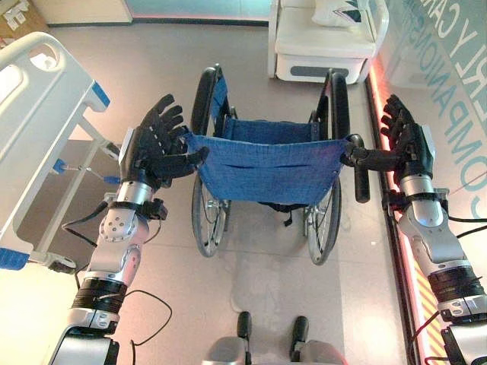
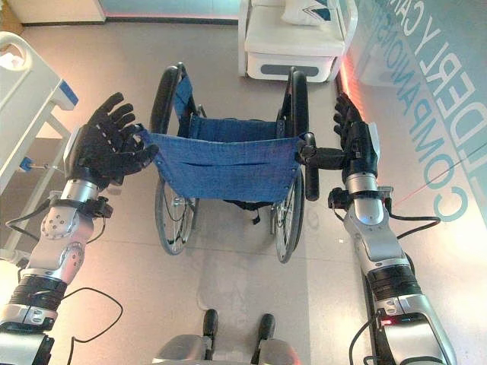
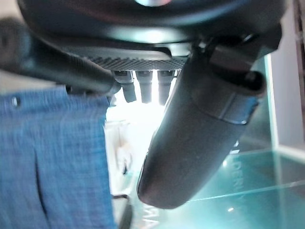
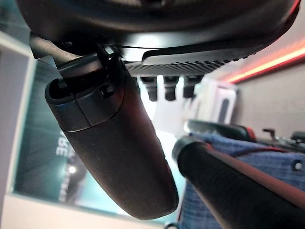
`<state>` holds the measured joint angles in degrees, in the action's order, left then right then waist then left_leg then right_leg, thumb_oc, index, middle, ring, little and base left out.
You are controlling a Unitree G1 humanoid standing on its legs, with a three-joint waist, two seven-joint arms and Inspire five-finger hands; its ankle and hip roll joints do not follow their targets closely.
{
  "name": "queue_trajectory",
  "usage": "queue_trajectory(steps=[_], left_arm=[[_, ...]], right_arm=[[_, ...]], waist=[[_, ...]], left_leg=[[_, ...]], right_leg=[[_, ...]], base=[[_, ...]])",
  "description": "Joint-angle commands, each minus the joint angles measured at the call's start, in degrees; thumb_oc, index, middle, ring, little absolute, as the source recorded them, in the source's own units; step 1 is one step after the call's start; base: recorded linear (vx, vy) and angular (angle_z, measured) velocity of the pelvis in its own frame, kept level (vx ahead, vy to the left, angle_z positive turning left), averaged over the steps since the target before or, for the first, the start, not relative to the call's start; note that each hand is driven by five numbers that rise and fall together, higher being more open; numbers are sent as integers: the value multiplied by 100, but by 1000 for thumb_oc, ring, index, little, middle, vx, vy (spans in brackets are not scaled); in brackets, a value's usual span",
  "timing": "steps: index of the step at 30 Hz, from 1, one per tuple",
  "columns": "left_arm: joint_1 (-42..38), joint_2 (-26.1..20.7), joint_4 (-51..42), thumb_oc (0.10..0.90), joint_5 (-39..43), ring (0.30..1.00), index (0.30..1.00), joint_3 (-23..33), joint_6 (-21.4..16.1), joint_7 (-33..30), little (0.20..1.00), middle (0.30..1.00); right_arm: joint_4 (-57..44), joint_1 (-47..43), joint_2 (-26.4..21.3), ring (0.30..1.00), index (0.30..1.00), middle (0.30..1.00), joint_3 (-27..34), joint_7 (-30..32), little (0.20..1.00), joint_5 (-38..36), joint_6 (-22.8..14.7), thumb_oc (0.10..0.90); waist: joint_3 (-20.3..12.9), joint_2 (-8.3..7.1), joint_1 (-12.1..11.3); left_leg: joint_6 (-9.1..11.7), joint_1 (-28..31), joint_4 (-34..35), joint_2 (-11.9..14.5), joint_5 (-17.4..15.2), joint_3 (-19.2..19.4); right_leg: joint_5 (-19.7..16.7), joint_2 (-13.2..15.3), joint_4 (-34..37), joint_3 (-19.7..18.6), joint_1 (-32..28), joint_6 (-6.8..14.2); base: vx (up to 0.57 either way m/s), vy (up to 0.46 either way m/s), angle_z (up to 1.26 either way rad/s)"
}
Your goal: Push the wheelchair next to the bed
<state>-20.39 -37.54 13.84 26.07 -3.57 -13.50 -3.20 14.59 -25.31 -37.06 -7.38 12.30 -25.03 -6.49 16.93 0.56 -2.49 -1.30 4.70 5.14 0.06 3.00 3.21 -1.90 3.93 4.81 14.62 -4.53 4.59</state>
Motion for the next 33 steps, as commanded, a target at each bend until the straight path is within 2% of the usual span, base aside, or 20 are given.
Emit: queue_trajectory(steps=[1,5,8,9,10,13,14,15,18,23,28,33], left_arm=[[-18,-649,-124,800,-997,900,900,286,-83,-696,900,900],[46,-778,-167,800,-1392,900,900,285,59,-961,900,900],[18,-822,-176,800,-1432,900,900,221,63,-983,900,900],[-21,-795,-201,800,-1476,900,900,185,31,-1016,900,900],[-24,-794,-204,800,-1479,900,900,183,30,-1018,900,900],[-88,-788,-265,800,-1572,900,900,123,-36,-1088,900,900],[-108,-793,-269,800,-1583,900,900,109,-36,-1101,900,900],[-178,-821,-302,800,-1640,900,900,61,19,-1133,900,900],[-370,-966,-240,800,-1923,900,900,-66,171,-1309,900,900],[-570,-1170,-5,800,-1842,900,900,-190,494,-1381,900,900],[-641,-1355,205,800,-2169,900,900,-247,813,-1750,900,900],[-733,-1551,333,800,-2338,900,900,-276,1072,-1750,900,900]], right_arm=[[-917,-120,-109,900,900,900,207,-152,900,314,-419,800],[-1103,-22,-106,900,900,900,189,-149,900,387,-373,800],[-1192,2,-89,900,900,900,161,-305,900,409,-200,800],[-1187,-22,-87,900,900,900,114,-368,900,509,8,800],[-1187,-24,-88,900,900,900,106,-367,900,522,21,800],[-1007,-45,-149,900,900,900,-60,-481,900,889,555,800],[-970,-54,-162,900,900,900,-84,-495,900,925,601,800],[-855,-103,-212,900,900,900,-183,-582,900,947,846,800],[-630,-268,-306,900,900,900,-383,-661,900,927,1220,800],[-398,-545,-399,900,900,900,-580,-600,900,665,1474,800],[-283,-641,-557,900,900,900,-661,-796,900,958,1922,800],[-128,-784,-749,900,900,900,-768,-911,900,945,2224,800]], waist=[[-622,-102,0],[-614,-108,5],[-603,-117,20],[-598,-125,25],[-597,-126,24],[-587,-148,31],[-583,-150,31],[-567,-157,31],[-534,-171,27],[-492,-181,7],[-457,-197,-1],[-429,-201,-22]], left_leg=[[-140,-257,-452,-272,-534,35],[-143,-275,-472,-279,-532,32],[-150,-288,-496,-283,-540,45],[-150,-293,-501,-282,-544,58],[-151,-294,-503,-283,-544,60],[-157,-314,-532,-289,-548,87],[-157,-317,-536,-288,-549,92],[-156,-320,-543,-283,-547,109],[-147,-336,-575,-274,-545,131],[-131,-340,-594,-265,-550,119],[-138,-362,-607,-287,-550,89],[-133,-381,-608,-286,-544,72]], right_leg=[[341,9,-691,-363,357,77],[342,-2,-690,-368,357,73],[351,-7,-726,-372,382,76],[354,-7,-741,-366,396,79],[354,-7,-743,-368,397,79],[346,-13,-761,-374,418,76],[347,-13,-764,-373,420,76],[347,-16,-774,-369,423,75],[342,-20,-784,-366,418,68],[344,-30,-797,-367,407,67],[335,-25,-795,-353,414,64],[342,-30,-787,-343,413,55]], base=[[0,0,0],[-4,-2,-2],[0,0,0],[0,0,0],[0,0,0],[0,0,0],[0,0,0],[0,0,0],[0,0,0],[0,0,0],[0,0,0],[0,0,0]])
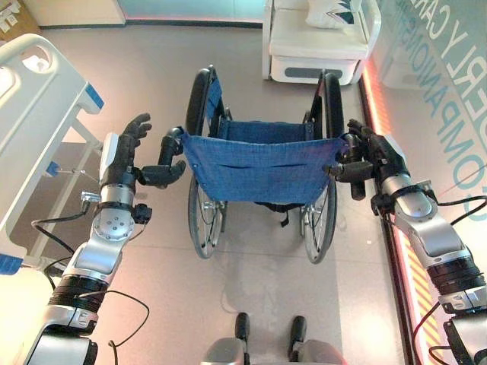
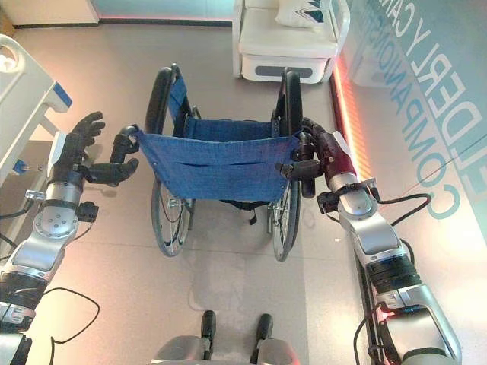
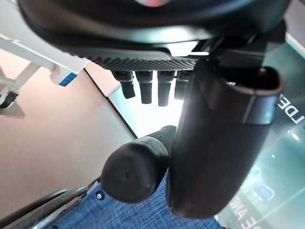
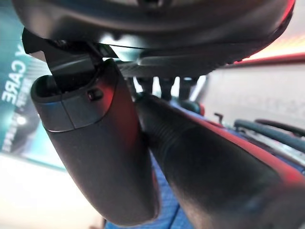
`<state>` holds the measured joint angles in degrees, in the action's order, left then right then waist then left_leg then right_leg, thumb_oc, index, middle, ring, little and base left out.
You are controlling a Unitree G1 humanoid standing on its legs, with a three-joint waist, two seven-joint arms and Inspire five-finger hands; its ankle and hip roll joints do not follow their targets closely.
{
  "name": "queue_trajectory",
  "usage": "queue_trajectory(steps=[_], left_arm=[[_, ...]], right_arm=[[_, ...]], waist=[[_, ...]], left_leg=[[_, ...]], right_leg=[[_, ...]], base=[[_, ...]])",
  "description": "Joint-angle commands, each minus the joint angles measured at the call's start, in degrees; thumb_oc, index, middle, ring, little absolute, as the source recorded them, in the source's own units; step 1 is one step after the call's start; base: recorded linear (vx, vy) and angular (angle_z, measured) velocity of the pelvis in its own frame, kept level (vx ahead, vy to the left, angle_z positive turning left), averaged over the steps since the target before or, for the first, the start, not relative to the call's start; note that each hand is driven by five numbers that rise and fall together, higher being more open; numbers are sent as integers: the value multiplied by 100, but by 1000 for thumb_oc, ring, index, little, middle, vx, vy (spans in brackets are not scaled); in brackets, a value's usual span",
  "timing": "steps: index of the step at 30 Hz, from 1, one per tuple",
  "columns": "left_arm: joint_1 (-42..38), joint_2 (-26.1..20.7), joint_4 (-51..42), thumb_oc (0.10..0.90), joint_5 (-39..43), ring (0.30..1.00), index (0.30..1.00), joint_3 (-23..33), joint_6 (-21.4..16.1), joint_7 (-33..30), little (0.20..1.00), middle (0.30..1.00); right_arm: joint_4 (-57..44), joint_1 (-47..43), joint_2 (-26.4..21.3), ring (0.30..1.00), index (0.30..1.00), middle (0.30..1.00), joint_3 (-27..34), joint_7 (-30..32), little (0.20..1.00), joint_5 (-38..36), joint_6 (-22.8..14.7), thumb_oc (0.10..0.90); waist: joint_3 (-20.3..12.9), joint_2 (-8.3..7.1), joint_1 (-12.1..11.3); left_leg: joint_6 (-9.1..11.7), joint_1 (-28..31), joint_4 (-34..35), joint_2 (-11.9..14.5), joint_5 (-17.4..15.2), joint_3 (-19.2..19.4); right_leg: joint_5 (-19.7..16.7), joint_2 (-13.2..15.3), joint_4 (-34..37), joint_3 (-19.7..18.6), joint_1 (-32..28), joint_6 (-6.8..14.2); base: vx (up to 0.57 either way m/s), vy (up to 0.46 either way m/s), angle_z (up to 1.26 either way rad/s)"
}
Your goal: Push the wheelchair next to the bed
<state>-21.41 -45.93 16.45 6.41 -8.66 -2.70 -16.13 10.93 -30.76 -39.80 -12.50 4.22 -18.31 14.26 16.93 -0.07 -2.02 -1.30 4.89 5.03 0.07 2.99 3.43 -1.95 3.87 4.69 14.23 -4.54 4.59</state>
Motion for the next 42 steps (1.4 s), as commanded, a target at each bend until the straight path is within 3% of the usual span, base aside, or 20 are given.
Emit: queue_trajectory(steps=[1,2,6,11,13,19,25,32,37,42], left_arm=[[-657,-748,79,800,-371,900,900,219,82,-411,900,900],[-694,-793,88,800,-338,900,900,184,327,-258,900,900],[-806,-859,178,800,-26,900,900,78,556,-12,900,900],[-1137,-851,473,800,477,900,900,-192,931,347,900,900],[-1311,-849,631,800,558,900,900,-327,1112,463,900,900],[-1716,-821,1098,800,464,900,900,-674,1567,514,900,900],[-2112,-866,1674,800,393,900,900,-977,2315,810,900,900],[-2610,-990,2040,800,-12,900,900,-1410,2827,1382,900,900],[-2959,-941,2413,800,-137,900,900,-1716,3254,1805,900,900],[-3224,-878,2661,800,-406,900,900,-1959,3106,1983,900,900]], right_arm=[[258,-282,-502,900,900,900,-281,-120,900,259,232,800],[293,-323,-525,900,900,900,-314,-146,900,301,341,800],[376,-497,-632,900,900,900,-403,-161,900,535,663,800],[607,-870,-868,900,900,900,-552,260,900,947,1144,800],[720,-1046,-930,900,900,900,-589,389,900,837,1509,800],[1035,-1504,-1051,900,900,900,-769,516,900,866,2143,800],[1506,-1910,-1138,900,900,900,-1028,461,900,845,2627,800],[1856,-2193,-1224,900,900,900,-1214,289,900,918,2844,800],[2191,-2481,-1249,900,900,900,-1441,138,900,833,2802,800],[2372,-2732,-1230,900,900,900,-1720,-219,900,791,2811,800]], waist=[[-416,-141,-74],[-401,-142,-85],[-362,-148,-92],[-305,-147,-79],[-286,-154,-70],[-228,-152,-41],[-168,-143,-13],[-117,-150,-4],[-99,-162,16],[-102,-194,37]], left_leg=[[-132,-407,-599,-288,-539,47],[-123,-415,-597,-285,-534,46],[-123,-429,-603,-288,-531,24],[-133,-437,-598,-278,-523,39],[-140,-440,-615,-282,-537,43],[-152,-443,-651,-290,-561,70],[-154,-494,-709,-293,-576,114],[-162,-550,-737,-284,-585,134],[-166,-576,-747,-277,-592,150],[-163,-594,-766,-276,-603,161]], right_leg=[[348,-27,-773,-305,413,52],[348,-29,-767,-298,409,55],[345,-30,-775,-293,421,59],[344,-39,-805,-296,440,74],[343,-45,-815,-306,447,80],[331,-65,-820,-349,453,73],[321,-75,-819,-381,473,59],[322,-82,-845,-371,515,56],[310,-82,-850,-366,539,59],[302,-75,-854,-360,556,58]], base=[[0,0,0],[0,0,0],[-11,-4,0],[-30,-16,2],[0,0,0],[0,0,0],[0,0,0],[-2,0,0],[0,0,0],[0,0,0]])
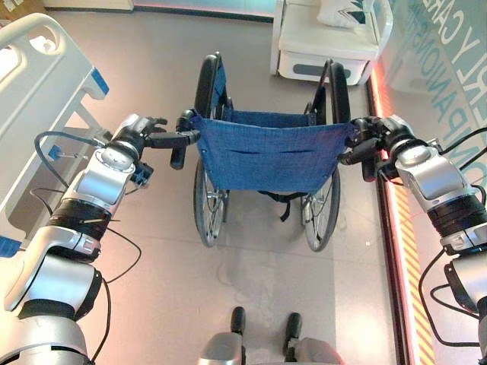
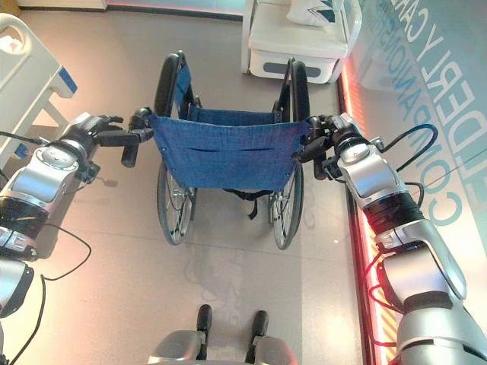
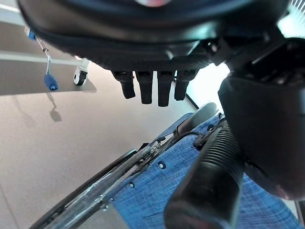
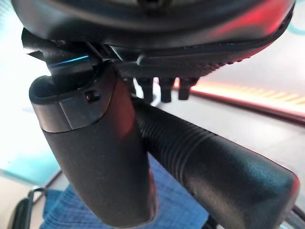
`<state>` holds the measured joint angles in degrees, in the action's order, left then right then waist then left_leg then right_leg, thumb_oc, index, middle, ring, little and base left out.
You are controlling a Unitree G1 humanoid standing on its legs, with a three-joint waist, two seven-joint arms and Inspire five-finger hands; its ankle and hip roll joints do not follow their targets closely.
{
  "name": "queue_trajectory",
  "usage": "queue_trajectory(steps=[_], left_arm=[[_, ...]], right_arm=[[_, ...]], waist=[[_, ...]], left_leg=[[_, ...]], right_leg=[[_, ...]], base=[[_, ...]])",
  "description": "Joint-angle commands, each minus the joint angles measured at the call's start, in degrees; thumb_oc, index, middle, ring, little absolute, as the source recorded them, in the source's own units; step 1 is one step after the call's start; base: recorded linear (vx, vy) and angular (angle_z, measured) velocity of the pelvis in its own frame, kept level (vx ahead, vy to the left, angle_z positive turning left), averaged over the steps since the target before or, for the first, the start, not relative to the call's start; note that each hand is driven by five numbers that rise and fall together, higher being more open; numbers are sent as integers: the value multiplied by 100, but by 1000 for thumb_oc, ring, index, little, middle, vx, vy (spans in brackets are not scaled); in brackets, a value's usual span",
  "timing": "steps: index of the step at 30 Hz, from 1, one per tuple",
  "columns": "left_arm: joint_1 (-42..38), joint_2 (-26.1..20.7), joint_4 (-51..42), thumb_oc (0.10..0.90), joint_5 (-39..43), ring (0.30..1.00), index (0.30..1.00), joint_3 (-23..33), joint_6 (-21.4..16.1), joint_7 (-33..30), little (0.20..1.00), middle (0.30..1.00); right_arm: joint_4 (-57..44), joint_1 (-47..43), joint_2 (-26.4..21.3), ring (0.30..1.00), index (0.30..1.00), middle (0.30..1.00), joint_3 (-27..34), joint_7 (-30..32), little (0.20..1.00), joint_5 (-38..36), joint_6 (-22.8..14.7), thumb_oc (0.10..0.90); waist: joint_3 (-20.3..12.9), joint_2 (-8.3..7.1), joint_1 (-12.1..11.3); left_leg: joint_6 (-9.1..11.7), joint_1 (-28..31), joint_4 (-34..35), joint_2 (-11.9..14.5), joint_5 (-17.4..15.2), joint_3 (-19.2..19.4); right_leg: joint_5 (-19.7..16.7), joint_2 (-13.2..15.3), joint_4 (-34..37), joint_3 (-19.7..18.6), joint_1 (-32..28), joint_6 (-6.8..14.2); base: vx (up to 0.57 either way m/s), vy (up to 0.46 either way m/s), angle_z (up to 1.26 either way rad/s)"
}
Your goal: Push the wheelchair next to the bed
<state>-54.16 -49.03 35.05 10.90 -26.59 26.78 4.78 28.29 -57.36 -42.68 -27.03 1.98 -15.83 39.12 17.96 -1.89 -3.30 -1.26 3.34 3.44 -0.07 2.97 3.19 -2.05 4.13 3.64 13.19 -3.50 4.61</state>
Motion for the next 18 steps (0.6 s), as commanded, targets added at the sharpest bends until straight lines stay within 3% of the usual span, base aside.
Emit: queue_trajectory(steps=[1,4,10,14,18], left_arm=[[-56,-559,835,800,-880,900,900,-292,111,41,900,900],[-242,-507,844,800,-841,900,900,-482,127,440,900,900],[-504,-414,822,800,-242,900,900,-631,174,547,900,900],[-676,-301,867,800,266,900,900,-716,478,660,900,900],[-862,-216,1023,800,336,900,900,-866,489,777,900,900]], right_arm=[[676,-141,-920,900,900,900,-344,-12,900,509,345,800],[762,-281,-886,900,900,900,-430,-16,900,461,368,800],[1078,-523,-868,900,900,900,-576,-225,900,576,538,800],[1424,-673,-811,900,900,900,-636,-538,900,605,852,800],[1904,-857,-680,900,900,900,-718,-1038,900,693,1143,800]], waist=[[-208,-17,177],[-194,-6,194],[-186,19,214],[-192,47,225],[-212,43,209]], left_leg=[[-163,-444,-618,-261,-605,192],[-160,-465,-633,-259,-609,196],[-158,-444,-606,-270,-602,203],[-148,-437,-580,-271,-575,206],[-154,-406,-553,-273,-566,188]], right_leg=[[310,-93,-749,-259,455,51],[303,-96,-762,-284,479,46],[279,-99,-731,-309,469,43],[282,-101,-727,-314,461,33],[279,-98,-714,-304,438,27]], base=[[0,0,0],[0,0,0],[-6,12,-2],[0,0,0],[-4,-10,0]])
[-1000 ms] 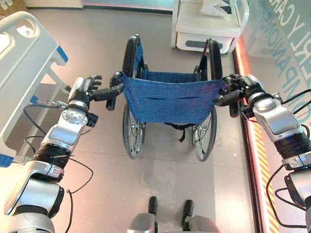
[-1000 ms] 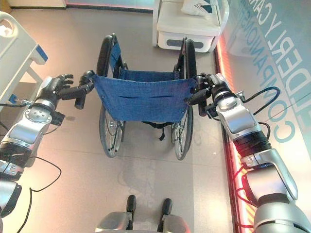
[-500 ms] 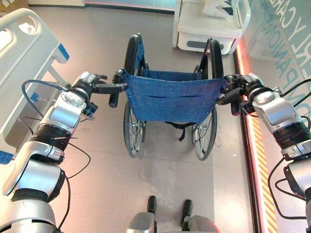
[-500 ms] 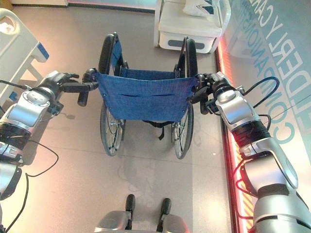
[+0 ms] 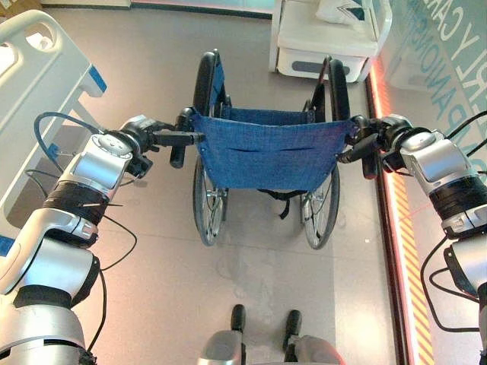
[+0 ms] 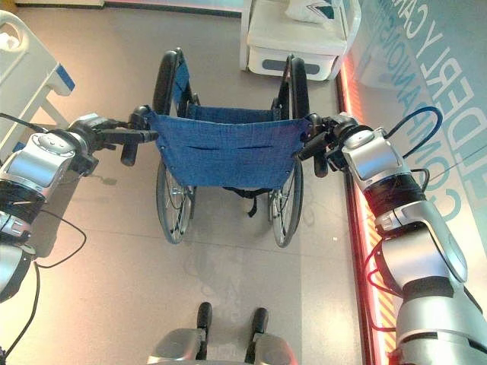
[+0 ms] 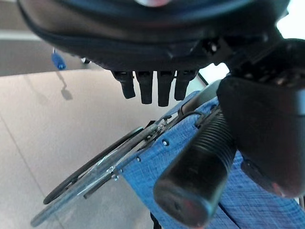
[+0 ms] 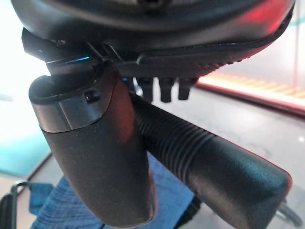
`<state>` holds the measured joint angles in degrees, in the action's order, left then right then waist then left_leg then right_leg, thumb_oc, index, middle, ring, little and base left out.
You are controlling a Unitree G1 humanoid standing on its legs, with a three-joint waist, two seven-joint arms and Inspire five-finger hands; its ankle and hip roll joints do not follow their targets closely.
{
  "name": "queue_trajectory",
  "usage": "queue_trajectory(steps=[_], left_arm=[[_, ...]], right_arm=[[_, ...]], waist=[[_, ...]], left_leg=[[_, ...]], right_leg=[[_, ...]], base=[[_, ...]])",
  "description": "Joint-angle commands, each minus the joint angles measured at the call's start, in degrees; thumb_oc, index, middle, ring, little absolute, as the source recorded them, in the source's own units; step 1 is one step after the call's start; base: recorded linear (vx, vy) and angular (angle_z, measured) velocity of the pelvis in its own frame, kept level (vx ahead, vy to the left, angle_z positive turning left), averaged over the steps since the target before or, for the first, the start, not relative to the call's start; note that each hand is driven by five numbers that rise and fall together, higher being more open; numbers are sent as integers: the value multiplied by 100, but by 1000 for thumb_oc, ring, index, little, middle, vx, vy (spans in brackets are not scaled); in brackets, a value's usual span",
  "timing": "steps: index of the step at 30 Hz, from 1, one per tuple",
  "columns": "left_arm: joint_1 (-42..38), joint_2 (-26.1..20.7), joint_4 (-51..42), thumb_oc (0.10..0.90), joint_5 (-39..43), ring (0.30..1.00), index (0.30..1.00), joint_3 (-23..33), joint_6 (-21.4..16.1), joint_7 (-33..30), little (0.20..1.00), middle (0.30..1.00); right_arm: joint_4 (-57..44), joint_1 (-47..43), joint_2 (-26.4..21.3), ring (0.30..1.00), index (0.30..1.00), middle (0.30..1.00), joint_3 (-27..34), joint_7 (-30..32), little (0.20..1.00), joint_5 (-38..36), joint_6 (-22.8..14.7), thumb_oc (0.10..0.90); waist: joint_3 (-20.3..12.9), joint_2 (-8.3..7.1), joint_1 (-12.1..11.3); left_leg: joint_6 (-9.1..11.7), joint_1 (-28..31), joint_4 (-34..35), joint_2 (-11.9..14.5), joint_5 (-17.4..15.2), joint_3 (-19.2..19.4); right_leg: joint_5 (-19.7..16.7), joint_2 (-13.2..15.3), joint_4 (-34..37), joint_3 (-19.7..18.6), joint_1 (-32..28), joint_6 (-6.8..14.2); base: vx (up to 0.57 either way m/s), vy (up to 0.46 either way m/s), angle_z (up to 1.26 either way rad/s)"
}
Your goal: Push the wheelchair next to the bed
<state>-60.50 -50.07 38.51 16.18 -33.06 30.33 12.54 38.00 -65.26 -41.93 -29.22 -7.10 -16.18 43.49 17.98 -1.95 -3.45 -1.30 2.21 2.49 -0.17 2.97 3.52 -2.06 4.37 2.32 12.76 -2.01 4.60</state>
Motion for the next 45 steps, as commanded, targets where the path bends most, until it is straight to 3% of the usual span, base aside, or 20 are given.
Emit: queue_trajectory(steps=[1,6,10,16,25,31,36,38,41,45], left_arm=[[-271,-95,702,800,-144,900,900,-266,137,57,900,900],[-359,15,867,800,39,900,900,-369,234,308,900,900],[-311,142,995,800,211,900,900,-420,330,392,900,900],[-289,244,1071,800,-158,900,900,-466,257,389,900,900],[-676,389,1217,800,-479,900,900,-869,166,697,900,900],[-819,503,1224,800,-724,900,900,-1065,-126,850,900,900],[-941,677,1213,800,-550,900,900,-1209,-144,841,900,900],[-925,747,1200,800,-470,900,900,-1192,-111,780,900,900],[-884,851,1209,800,-475,900,900,-1151,-4,704,900,900],[-826,979,1273,800,-721,900,900,-1060,283,703,900,900]], right_arm=[[1044,-103,-729,900,900,900,-543,-114,900,619,721,800],[1379,-203,-637,900,900,900,-635,-115,900,399,519,800],[1480,-278,-573,900,900,900,-720,-203,900,499,572,800],[1564,-229,-506,900,900,900,-762,-344,900,560,642,800],[1881,-387,-406,900,900,900,-1016,-1131,900,987,779,800],[1953,-427,-312,900,900,900,-1158,-1647,900,1231,807,800],[1988,-415,-172,900,900,900,-1228,-1909,900,785,643,800],[1971,-361,-111,900,900,900,-1199,-1615,900,440,517,800],[1865,-272,-2,900,900,900,-1080,-679,900,-524,320,800],[1519,-262,175,900,900,900,-802,568,900,-1901,-231,800]], waist=[[-212,47,216],[-238,31,219],[-277,36,241],[-315,47,274],[-332,27,307],[-353,16,335],[-383,9,361],[-408,11,367],[-438,12,379],[-459,37,408]], left_leg=[[-152,-288,-451,-263,-564,147],[-158,-267,-433,-272,-557,107],[-142,-234,-386,-275,-534,119],[-115,-182,-324,-269,-515,128],[-117,-173,-298,-258,-517,160],[-104,-165,-301,-251,-531,160],[-100,-150,-271,-247,-514,176],[-95,-130,-255,-242,-516,181],[-84,-108,-259,-242,-522,172],[-66,-112,-306,-227,-545,186]], right_leg=[[279,-123,-582,-254,286,25],[274,-137,-570,-264,271,19],[258,-137,-534,-270,253,29],[261,-144,-481,-275,208,28],[251,-131,-448,-285,198,24],[242,-130,-424,-316,190,28],[236,-130,-406,-338,184,20],[232,-131,-391,-333,171,20],[228,-135,-361,-341,140,17],[237,-135,-362,-365,139,10]], base=[[-14,-34,0],[-1,-13,-2],[5,-4,-4],[3,0,-1],[-5,-8,-3],[0,0,0],[5,-3,-2],[20,-4,-1],[46,-2,-1],[43,11,-3]])
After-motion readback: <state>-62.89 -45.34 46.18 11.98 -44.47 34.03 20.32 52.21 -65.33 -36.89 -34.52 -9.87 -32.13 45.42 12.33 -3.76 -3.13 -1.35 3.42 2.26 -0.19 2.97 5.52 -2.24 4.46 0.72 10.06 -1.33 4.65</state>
